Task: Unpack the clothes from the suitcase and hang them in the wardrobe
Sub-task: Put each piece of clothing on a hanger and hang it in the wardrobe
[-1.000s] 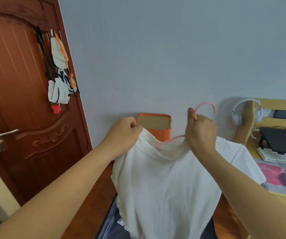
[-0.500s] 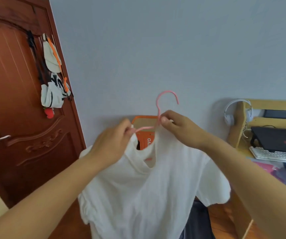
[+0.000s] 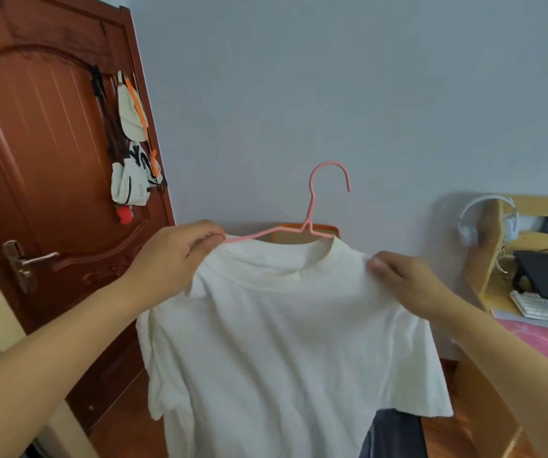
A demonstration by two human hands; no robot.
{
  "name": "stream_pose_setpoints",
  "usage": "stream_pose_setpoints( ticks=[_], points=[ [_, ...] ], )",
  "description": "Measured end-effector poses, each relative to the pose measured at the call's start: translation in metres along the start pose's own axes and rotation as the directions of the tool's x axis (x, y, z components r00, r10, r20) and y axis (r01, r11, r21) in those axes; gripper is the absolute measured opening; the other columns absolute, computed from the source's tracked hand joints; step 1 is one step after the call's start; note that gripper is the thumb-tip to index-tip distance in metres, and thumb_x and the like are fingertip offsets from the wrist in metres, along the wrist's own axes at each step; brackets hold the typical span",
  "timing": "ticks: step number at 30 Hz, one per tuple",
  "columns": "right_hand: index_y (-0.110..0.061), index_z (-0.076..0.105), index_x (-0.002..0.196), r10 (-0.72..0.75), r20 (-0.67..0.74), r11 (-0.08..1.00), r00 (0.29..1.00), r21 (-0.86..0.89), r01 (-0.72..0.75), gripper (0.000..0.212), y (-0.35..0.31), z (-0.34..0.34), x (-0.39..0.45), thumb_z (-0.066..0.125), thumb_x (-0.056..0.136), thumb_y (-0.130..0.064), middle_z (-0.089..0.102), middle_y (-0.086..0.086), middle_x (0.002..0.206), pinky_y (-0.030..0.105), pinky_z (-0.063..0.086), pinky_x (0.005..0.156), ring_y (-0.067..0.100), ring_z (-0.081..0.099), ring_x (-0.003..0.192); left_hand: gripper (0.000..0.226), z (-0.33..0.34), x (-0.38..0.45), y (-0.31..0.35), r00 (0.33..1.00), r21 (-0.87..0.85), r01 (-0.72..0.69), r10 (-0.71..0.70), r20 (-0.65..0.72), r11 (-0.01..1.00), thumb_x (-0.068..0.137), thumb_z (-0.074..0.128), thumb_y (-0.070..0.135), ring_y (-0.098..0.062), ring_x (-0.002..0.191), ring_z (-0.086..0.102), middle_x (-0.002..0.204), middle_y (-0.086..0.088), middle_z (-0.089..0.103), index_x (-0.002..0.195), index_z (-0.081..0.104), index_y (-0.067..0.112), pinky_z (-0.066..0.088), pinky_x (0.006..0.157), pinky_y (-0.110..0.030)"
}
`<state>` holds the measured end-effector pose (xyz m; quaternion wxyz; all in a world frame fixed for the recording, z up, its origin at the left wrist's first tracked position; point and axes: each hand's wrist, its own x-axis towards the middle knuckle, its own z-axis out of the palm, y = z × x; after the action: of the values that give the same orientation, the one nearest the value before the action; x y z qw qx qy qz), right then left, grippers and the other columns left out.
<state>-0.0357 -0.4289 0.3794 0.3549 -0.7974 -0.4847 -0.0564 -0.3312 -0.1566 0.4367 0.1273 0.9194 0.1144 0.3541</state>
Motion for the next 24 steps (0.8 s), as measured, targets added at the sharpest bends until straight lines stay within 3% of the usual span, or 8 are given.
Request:
stream_pose_setpoints(
  ticks=[5, 8, 10, 12, 14, 17, 20, 24],
  points=[
    [-0.016, 0.055, 0.071, -0.136, -0.122, 0.990, 0.983, -0.043, 0.132, 0.049, -0.019, 0.007, 0.001, 0.041, 0.098, -0.054, 0.056, -0.001, 0.063, 0.043, 0.046, 0.063, 0.020, 0.056, 0.065, 0.041, -0.007, -0.011, 0.005, 0.975, 0.159, -0.018, -0.018, 0.222, 0.987, 0.105, 0.025, 0.057, -0.005, 0.076, 0.063, 0.085, 0.011, 0.067, 0.121, 0.059, 0.039, 0.052, 0.070, -0.039],
    [-0.006, 0.063, 0.079, -0.180, -0.114, 0.984, 0.977, -0.012, 0.180, 0.069, -0.036, 0.001, 0.009, 0.036, 0.090, -0.069, 0.061, 0.006, 0.067, 0.042, 0.047, 0.065, 0.023, 0.058, 0.068, 0.037, -0.007, -0.007, 0.012, 0.983, 0.196, 0.000, -0.036, 0.179, 0.981, 0.105, 0.026, 0.052, -0.007, 0.059, 0.055, 0.066, 0.006, 0.057, 0.122, 0.056, 0.038, 0.039, 0.053, -0.033],
    [-0.004, 0.065, 0.082, -0.197, -0.108, 0.977, 0.974, 0.067, 0.205, 0.077, -0.039, -0.007, 0.012, 0.040, 0.087, -0.076, 0.061, 0.011, 0.069, 0.041, 0.045, 0.064, 0.024, 0.056, 0.066, 0.038, -0.015, -0.006, 0.012, 0.986, 0.236, -0.060, 0.020, 0.167, 0.970, 0.104, 0.026, 0.060, -0.006, 0.075, 0.062, 0.093, 0.011, 0.066, 0.129, 0.048, 0.043, 0.050, 0.064, -0.037],
    [-0.009, 0.068, 0.080, -0.182, -0.110, 0.972, 0.977, 0.128, 0.195, 0.062, -0.037, -0.017, 0.013, 0.048, 0.091, -0.067, 0.062, 0.008, 0.069, 0.036, 0.044, 0.059, 0.021, 0.056, 0.063, 0.055, -0.026, -0.014, 0.008, 0.991, 0.369, -0.123, 0.093, 0.100, 0.921, 0.097, 0.033, 0.067, -0.020, 0.092, 0.064, 0.127, 0.006, 0.053, 0.145, 0.034, 0.040, 0.053, 0.073, -0.040],
    [-0.019, 0.070, 0.078, -0.094, -0.152, 0.979, 0.984, 0.166, 0.119, 0.038, -0.029, -0.029, 0.018, 0.056, 0.097, -0.050, 0.061, 0.001, 0.065, 0.030, 0.041, 0.056, 0.012, 0.053, 0.058, 0.068, -0.029, -0.030, 0.001, 0.996, 0.411, 0.035, 0.003, -0.090, 0.911, 0.096, 0.050, 0.062, -0.024, 0.099, 0.058, 0.139, -0.002, 0.038, 0.152, 0.028, 0.031, 0.051, 0.078, -0.044],
    [-0.017, 0.070, 0.081, 0.013, -0.189, 0.973, 0.982, 0.227, 0.031, 0.033, -0.016, -0.031, 0.024, 0.059, 0.097, -0.044, 0.058, 0.007, 0.064, 0.031, 0.038, 0.058, 0.014, 0.049, 0.059, 0.053, -0.012, -0.058, -0.016, 0.892, 0.084, 0.428, -0.406, -0.197, 0.900, 0.099, 0.059, 0.040, -0.019, 0.107, 0.054, 0.141, -0.002, 0.041, 0.147, 0.037, 0.028, 0.046, 0.091, -0.044],
    [-0.026, 0.071, 0.080, -0.008, -0.170, 0.991, 0.985, 0.134, 0.031, 0.028, -0.009, -0.022, 0.022, 0.059, 0.097, -0.044, 0.062, -0.001, 0.066, 0.033, 0.041, 0.059, 0.014, 0.054, 0.060, 0.018, 0.000, -0.068, -0.040, 0.868, -0.105, 0.434, -0.447, -0.218, 0.895, 0.108, 0.046, 0.028, -0.025, 0.099, 0.065, 0.106, -0.004, 0.069, 0.109, 0.063, 0.022, 0.048, 0.090, -0.041],
    [-0.026, 0.067, 0.076, -0.165, -0.129, 0.981, 0.978, -0.119, 0.150, 0.041, 0.002, -0.016, 0.014, 0.049, 0.096, -0.058, 0.062, -0.004, 0.064, 0.032, 0.045, 0.063, 0.012, 0.058, 0.062, 0.046, -0.044, -0.048, -0.068, 0.797, -0.211, 0.563, -0.592, -0.116, 0.799, 0.103, 0.045, 0.052, -0.018, 0.091, 0.064, 0.091, 0.004, 0.072, 0.088, 0.072, 0.018, 0.045, 0.086, -0.037]
  ],
)
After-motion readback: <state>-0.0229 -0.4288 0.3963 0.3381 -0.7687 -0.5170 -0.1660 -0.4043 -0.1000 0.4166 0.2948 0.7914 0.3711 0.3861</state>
